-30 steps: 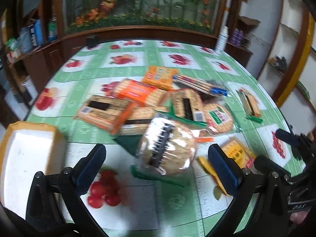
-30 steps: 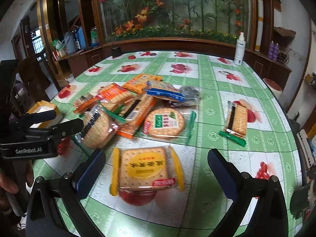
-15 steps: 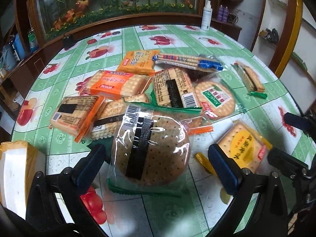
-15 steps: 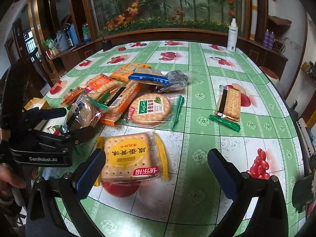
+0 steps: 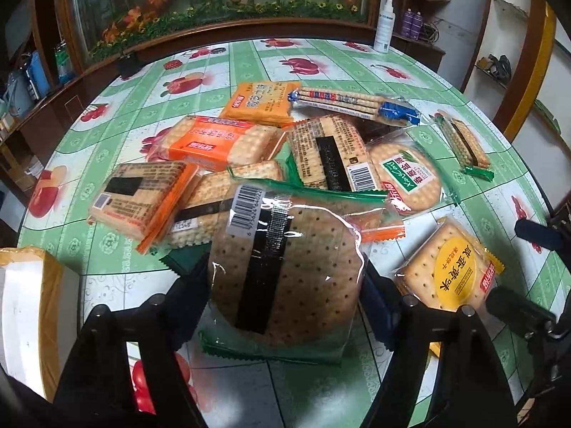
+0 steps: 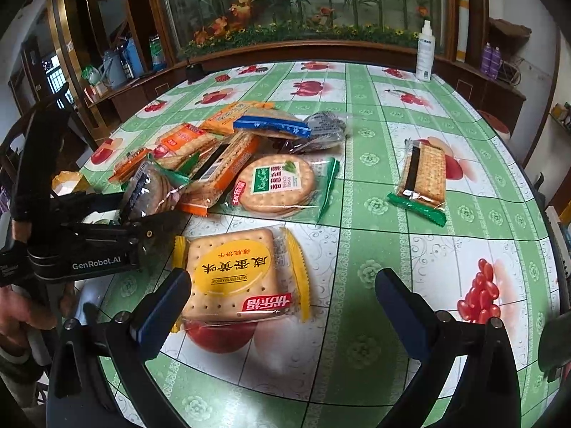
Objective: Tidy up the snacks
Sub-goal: 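Grasp round cracker bag with left while right grasps yellow-label cracker pack, then carry both packs to the box and open both grippers inside it, then return both tools to the table and grasp two more cracker packs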
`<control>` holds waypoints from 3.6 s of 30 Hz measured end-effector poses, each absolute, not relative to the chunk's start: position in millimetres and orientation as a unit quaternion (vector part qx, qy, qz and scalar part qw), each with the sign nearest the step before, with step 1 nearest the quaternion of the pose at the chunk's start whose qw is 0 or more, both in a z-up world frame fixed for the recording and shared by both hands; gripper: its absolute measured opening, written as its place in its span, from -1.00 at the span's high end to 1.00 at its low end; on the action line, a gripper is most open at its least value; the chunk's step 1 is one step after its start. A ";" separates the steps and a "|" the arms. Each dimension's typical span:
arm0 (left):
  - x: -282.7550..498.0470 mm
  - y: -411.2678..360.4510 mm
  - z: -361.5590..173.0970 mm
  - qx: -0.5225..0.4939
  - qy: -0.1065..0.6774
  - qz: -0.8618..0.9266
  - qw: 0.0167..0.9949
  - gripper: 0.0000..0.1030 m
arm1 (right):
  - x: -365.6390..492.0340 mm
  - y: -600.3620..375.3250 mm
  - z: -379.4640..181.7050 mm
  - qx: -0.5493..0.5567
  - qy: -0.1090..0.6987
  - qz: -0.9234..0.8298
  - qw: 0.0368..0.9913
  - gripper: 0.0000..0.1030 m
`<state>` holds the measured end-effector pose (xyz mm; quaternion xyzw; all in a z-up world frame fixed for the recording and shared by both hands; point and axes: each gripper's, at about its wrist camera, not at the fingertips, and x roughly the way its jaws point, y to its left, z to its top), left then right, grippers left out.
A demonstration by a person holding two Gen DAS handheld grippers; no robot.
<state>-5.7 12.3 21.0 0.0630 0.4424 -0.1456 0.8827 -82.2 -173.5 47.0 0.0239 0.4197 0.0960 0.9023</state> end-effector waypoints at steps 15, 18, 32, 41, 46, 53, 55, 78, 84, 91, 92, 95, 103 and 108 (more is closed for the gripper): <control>-36.4 55.7 49.7 0.017 0.423 -0.122 0.897 -0.50 | -60.7 -118.9 28.5 -0.088 0.462 0.141 0.871 -0.99; -38.4 57.1 49.0 0.013 0.428 -0.124 0.895 -0.50 | -53.5 -126.5 26.8 -0.060 0.467 0.144 0.870 -0.99; -41.1 59.0 46.0 0.006 0.434 -0.126 0.892 -0.50 | -56.6 -114.8 26.8 -0.067 0.469 0.146 0.868 -0.99; -41.6 56.6 41.6 0.005 0.441 -0.127 0.888 -0.50 | -59.7 -115.4 20.8 -0.068 0.453 0.164 0.874 -0.81; -45.9 54.6 41.7 0.006 0.442 -0.127 0.888 -0.50 | -63.8 -117.8 24.6 -0.073 0.456 0.167 0.871 -0.59; -56.3 65.0 57.6 -0.007 0.431 -0.126 0.894 -0.50 | -71.5 -121.4 38.1 -0.052 0.444 0.179 0.876 -0.57; -60.1 70.3 65.1 -0.012 0.427 -0.125 0.895 -0.50 | -73.6 -116.4 45.9 -0.049 0.438 0.189 0.877 -0.57; -95.0 261.9 81.5 -0.046 0.435 0.053 0.898 -0.50 | -44.4 99.7 96.0 -0.139 0.372 0.366 0.842 -0.58; -90.9 284.6 54.0 -0.041 0.466 0.078 0.881 -0.50 | -30.4 140.9 79.9 -0.172 0.393 0.379 0.820 -0.58; -84.5 295.1 29.1 -0.039 0.509 0.091 0.855 -0.51 | -21.1 171.0 54.7 -0.200 0.415 0.388 0.799 -0.58; -83.1 292.9 28.0 -0.031 0.512 0.092 0.853 -0.52 | -23.0 175.4 53.0 -0.205 0.416 0.391 0.795 -0.59; -82.4 292.5 27.2 -0.034 0.517 0.086 0.851 -0.62 | -25.6 182.0 49.4 -0.213 0.411 0.389 0.796 -0.61; -90.9 294.2 44.0 -0.070 0.492 0.086 0.864 -0.70 | -26.5 148.2 68.4 -0.146 0.412 0.394 0.808 -0.67; -94.1 279.8 67.5 -0.052 0.455 0.099 0.884 -0.71 | -38.8 111.0 82.8 -0.131 0.394 0.380 0.827 -0.67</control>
